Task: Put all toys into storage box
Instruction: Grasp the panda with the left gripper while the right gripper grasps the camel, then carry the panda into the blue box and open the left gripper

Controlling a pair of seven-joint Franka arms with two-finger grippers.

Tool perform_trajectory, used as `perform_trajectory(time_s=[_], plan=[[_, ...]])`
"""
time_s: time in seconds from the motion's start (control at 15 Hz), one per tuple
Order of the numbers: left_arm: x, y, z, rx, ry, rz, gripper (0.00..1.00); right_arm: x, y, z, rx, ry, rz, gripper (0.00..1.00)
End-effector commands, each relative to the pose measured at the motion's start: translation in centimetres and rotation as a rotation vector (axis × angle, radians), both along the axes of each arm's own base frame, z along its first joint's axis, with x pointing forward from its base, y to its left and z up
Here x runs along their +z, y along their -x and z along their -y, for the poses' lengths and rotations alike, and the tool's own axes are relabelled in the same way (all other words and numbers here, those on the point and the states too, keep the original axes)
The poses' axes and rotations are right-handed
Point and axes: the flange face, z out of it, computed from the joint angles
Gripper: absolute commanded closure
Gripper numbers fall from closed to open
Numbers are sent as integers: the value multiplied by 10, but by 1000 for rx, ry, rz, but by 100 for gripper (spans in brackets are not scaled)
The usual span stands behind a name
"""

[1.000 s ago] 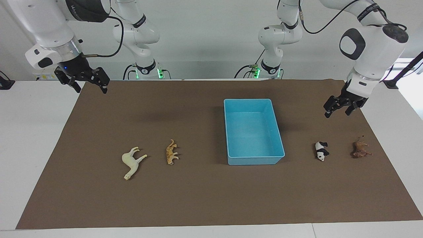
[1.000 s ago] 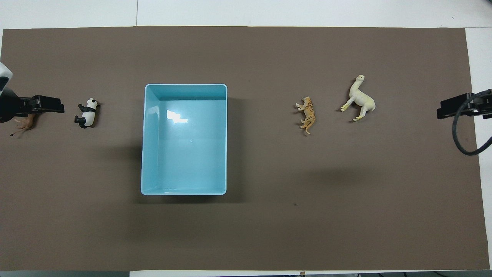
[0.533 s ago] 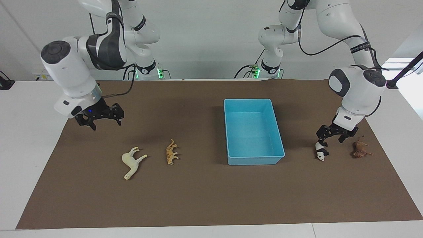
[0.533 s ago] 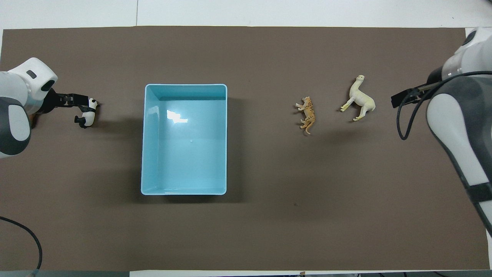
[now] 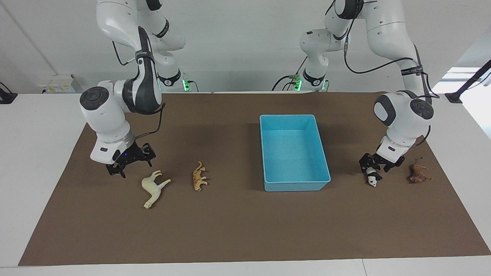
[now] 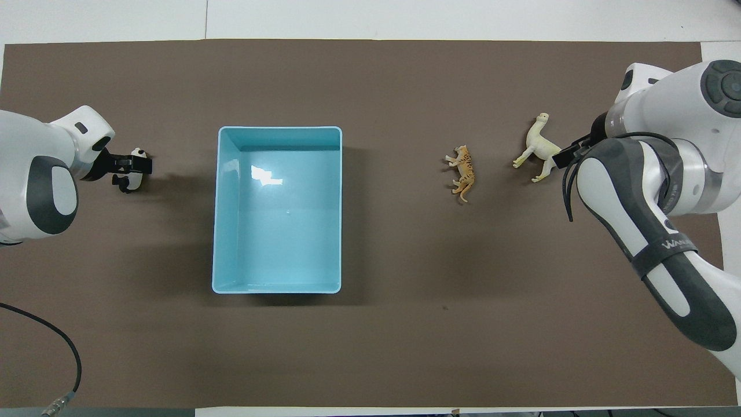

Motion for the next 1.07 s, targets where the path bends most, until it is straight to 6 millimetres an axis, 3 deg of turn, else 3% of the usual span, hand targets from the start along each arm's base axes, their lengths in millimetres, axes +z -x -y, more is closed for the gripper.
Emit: perform_trajectory(time_s=[0.0, 0.27, 0.33, 0.73, 0.8, 1.0], plan=[[-16, 8, -4, -18, -2, 21, 0, -29, -9, -17, 53, -1, 17, 0], [-29, 7, -4, -53, -37, 17, 0, -42, -18, -21, 57, 0, 40, 0], [-31, 7, -4, -53, -37, 13, 5, -48, -18, -20, 58, 1, 34, 0], [-23, 1, -4, -39, -36, 20, 96, -73, -19, -22, 64, 4, 15, 0], [-16, -5, -5, -25, -34, 19, 100, -75, -20, -22, 64, 4, 18, 0], [43, -27, 11, 50, -20, -37, 100, -82, -18, -21, 64, 5, 9, 0]])
